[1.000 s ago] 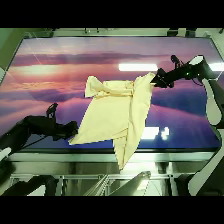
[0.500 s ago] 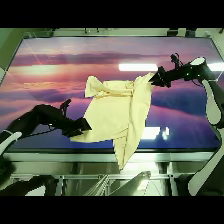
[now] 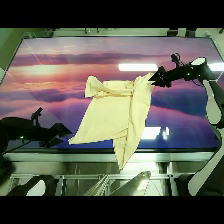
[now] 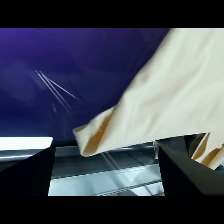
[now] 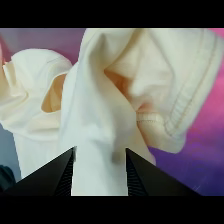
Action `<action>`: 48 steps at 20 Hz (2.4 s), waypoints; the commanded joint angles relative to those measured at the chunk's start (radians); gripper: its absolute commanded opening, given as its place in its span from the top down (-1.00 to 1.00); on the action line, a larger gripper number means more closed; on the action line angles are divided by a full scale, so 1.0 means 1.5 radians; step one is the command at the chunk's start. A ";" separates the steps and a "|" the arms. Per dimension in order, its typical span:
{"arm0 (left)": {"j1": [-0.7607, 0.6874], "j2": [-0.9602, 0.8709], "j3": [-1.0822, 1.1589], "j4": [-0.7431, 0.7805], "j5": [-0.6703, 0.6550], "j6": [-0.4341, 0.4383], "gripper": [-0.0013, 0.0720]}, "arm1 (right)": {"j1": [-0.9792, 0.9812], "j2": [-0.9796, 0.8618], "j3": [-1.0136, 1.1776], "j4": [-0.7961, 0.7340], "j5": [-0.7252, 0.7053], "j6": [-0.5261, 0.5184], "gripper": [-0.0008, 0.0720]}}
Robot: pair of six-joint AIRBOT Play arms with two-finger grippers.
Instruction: Fold the shirts.
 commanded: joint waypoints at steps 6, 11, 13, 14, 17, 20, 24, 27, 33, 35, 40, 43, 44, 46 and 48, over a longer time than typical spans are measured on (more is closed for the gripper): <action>-0.013 -0.160 -0.006 -0.126 -0.007 0.129 -0.94 | 0.001 0.000 0.001 0.000 0.001 -0.001 -0.03; -0.172 -0.257 0.103 -0.141 -0.014 0.128 -0.59 | 0.001 -0.001 0.001 0.000 -0.002 -0.001 -0.03; -0.213 -0.279 0.149 -0.141 -0.014 0.124 0.68 | 0.001 -0.002 0.001 -0.001 -0.007 -0.001 -0.03; -0.223 -0.286 0.164 -0.141 -0.014 0.122 0.90 | 0.001 -0.002 0.001 -0.001 -0.010 -0.001 -0.04; -0.229 -0.287 0.174 -0.141 -0.012 0.115 0.90 | 0.001 -0.003 0.001 -0.001 -0.026 -0.001 -0.30; -0.229 -0.288 0.173 -0.141 -0.014 0.112 0.90 | 0.010 -0.013 0.001 0.005 -0.035 -0.001 -0.27; -0.229 -0.287 0.174 -0.141 -0.018 0.110 0.90 | 0.030 -0.042 0.001 0.145 -0.025 -0.053 0.92; -0.205 -0.288 0.202 -0.140 -0.020 0.099 0.91 | 0.012 -0.034 0.001 0.170 -0.019 -0.045 0.93; -0.148 -0.369 0.465 -0.086 -0.021 0.056 0.92 | -0.035 0.122 -0.148 -0.223 0.032 0.049 0.93; -0.157 -0.444 0.592 -0.083 -0.021 0.040 0.92 | -0.032 0.226 -0.293 -0.222 -0.017 0.045 0.93; -0.167 -0.636 0.898 -0.082 0.046 -0.007 0.93 | 0.031 0.536 -0.714 -0.224 -0.173 0.137 0.93; -0.174 -0.717 1.036 -0.065 0.127 -0.029 0.94 | 0.086 0.651 -0.886 -0.223 -0.279 0.195 0.92; -0.174 -0.727 1.063 -0.067 0.159 -0.029 0.92 | 0.098 0.672 -0.906 -0.223 -0.300 0.187 0.92; -0.161 -0.713 1.073 -0.066 0.210 -0.029 -0.45 | 0.092 0.699 -0.900 -0.224 -0.279 0.161 -0.09; -0.134 -0.672 1.042 -0.066 0.272 -0.041 -0.91 | 0.058 0.718 -0.864 -0.229 -0.203 0.142 -0.93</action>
